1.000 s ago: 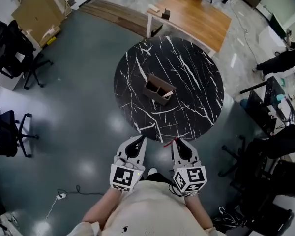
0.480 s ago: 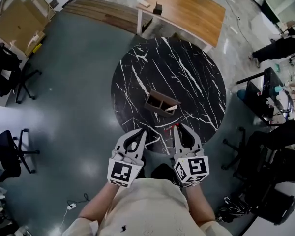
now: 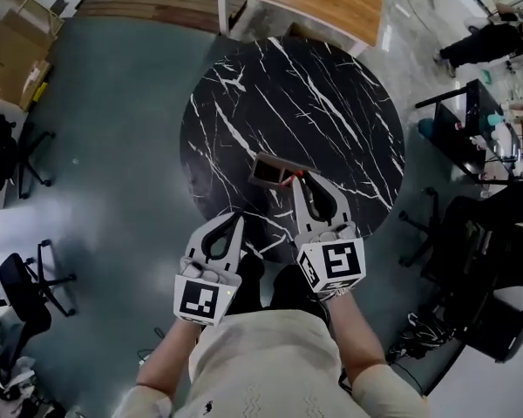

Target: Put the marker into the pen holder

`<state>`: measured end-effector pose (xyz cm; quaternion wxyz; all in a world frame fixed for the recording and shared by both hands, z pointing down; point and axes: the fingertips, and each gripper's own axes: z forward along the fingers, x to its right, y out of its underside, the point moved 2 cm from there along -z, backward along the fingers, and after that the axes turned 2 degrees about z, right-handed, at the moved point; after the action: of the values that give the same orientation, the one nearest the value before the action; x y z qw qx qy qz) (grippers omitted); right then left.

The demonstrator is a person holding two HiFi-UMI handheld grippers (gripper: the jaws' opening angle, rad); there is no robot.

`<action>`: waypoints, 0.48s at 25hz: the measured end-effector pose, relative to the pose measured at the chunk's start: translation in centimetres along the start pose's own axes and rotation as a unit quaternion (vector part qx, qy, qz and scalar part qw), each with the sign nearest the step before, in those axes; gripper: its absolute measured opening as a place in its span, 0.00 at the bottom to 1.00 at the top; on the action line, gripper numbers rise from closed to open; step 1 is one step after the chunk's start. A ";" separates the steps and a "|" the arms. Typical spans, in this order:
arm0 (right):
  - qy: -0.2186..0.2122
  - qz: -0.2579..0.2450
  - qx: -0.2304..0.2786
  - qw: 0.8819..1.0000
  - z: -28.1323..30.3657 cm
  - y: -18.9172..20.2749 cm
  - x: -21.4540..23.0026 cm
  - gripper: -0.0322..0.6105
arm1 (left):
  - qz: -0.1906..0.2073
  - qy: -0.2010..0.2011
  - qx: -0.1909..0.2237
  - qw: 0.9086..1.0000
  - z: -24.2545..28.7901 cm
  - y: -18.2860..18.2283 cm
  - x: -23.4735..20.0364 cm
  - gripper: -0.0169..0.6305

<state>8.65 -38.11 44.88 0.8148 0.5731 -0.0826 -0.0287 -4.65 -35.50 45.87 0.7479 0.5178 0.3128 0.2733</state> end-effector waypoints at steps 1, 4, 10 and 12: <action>0.005 -0.001 0.000 1.000 0.6 0.1 0.1 0.14 | -0.005 -0.005 -0.001 1.000 0.1 0.0 -0.5 0.04; 0.016 0.001 -0.004 1.000 2.2 0.8 0.4 0.14 | -0.027 -0.027 -0.002 0.999 0.3 0.0 -2.2 0.04; 0.013 -0.014 -0.033 0.999 5.1 3.2 0.4 0.14 | -0.020 -0.036 -0.036 0.998 0.6 2.2 -4.7 0.04; 0.013 -0.009 -0.048 0.999 5.6 4.2 0.7 0.14 | -0.036 -0.046 -0.029 0.998 1.0 2.1 -5.1 0.04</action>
<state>8.17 -41.96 50.78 0.8423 0.5341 -0.0652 -0.0323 -7.40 -39.15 49.08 0.7853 0.4970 0.2881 0.2310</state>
